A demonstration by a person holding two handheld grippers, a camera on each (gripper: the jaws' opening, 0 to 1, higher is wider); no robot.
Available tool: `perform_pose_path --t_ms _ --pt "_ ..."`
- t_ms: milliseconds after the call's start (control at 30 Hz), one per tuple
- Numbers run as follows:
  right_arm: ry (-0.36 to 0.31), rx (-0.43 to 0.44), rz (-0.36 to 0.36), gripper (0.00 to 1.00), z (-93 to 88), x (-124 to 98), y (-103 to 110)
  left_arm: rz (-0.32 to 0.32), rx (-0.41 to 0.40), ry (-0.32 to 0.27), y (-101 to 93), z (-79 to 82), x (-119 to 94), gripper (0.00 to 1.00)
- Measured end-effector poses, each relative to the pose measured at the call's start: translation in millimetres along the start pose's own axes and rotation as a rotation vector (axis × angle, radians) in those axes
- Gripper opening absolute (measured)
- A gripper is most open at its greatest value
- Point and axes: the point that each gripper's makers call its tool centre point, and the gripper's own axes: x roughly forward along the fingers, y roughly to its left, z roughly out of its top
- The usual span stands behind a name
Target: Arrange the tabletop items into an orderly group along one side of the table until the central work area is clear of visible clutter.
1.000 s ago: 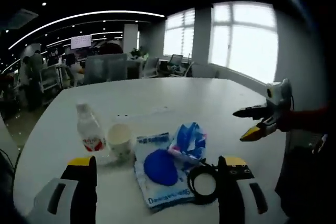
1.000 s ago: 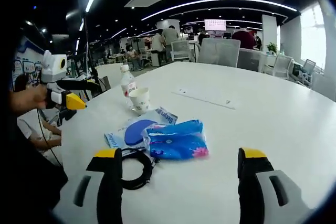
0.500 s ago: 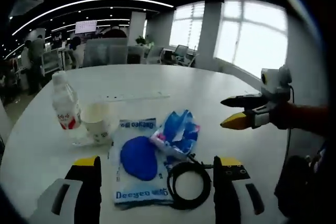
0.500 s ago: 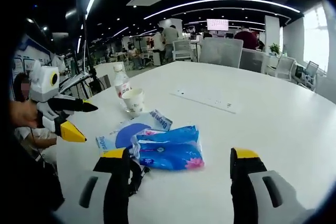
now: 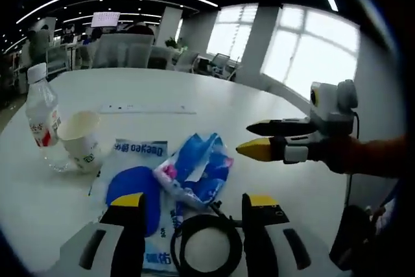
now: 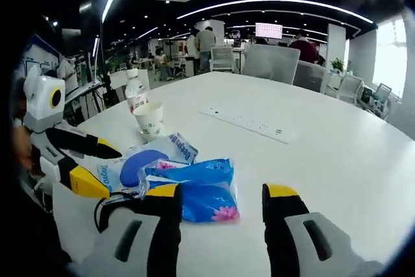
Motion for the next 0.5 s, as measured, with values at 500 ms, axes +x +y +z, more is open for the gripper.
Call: perform_pose_path --t_ms 500 --pt "0.080 0.059 -0.064 0.26 -21.7 21 -15 0.004 -0.145 0.112 5.0 -13.5 27 0.33"
